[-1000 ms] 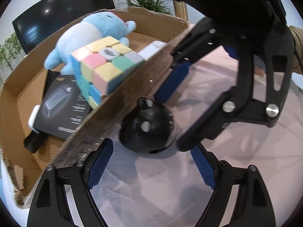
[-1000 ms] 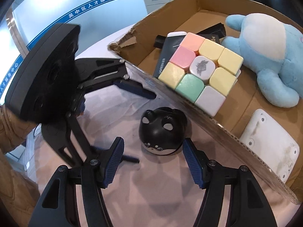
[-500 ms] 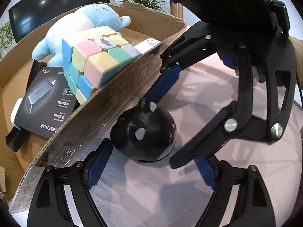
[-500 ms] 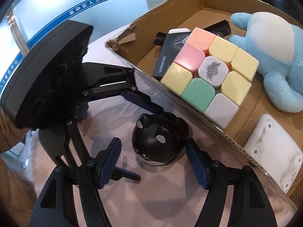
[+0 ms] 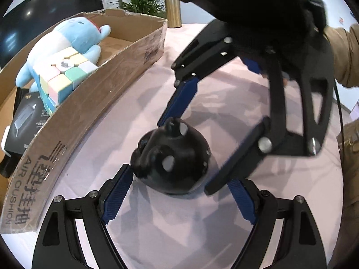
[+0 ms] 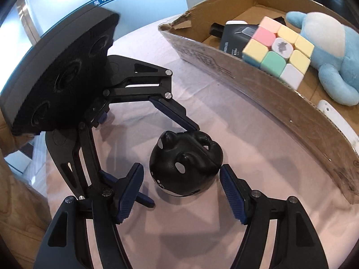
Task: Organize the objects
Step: 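Lower both grippers around the black cat figure and close them, then lift the cat figure with both grippers and carry it into the box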
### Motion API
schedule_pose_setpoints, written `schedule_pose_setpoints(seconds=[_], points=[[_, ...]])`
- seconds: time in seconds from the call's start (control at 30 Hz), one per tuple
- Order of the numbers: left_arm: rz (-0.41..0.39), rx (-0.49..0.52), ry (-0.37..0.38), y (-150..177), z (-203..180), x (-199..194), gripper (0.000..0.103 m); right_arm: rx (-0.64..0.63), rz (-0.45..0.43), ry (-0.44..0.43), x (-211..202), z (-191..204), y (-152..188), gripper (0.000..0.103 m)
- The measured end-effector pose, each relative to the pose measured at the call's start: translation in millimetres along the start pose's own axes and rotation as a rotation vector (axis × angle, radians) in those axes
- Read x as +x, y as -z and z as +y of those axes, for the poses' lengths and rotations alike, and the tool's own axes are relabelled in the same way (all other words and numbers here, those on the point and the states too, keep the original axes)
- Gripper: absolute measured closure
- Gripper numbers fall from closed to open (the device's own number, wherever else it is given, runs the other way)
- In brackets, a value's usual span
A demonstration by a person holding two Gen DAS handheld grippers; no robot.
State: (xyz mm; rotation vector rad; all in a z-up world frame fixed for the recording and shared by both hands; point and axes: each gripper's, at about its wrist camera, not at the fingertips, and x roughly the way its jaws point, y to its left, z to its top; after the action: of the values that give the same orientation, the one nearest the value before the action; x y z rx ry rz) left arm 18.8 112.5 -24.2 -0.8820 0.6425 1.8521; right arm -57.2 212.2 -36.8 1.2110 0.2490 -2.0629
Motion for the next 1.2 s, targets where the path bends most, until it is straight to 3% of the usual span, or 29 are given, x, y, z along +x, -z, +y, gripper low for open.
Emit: schedule_pose_setpoints(seconds=[0.17,0.73,1.2], points=[[-0.011,-0.013,-0.019,-6,7,3,0.023,-0.005,-0.01,-0.001,4,2,-4,0.039],[-0.029,0.01,0.018,-7,10,-1,0.035,0.061,-0.004,-0.097,3,-11,1,0.039],[-0.003,0.079,-0.05,-10,-7,-6,0.036,0.051,-0.005,-0.103,4,-10,-8,0.039]])
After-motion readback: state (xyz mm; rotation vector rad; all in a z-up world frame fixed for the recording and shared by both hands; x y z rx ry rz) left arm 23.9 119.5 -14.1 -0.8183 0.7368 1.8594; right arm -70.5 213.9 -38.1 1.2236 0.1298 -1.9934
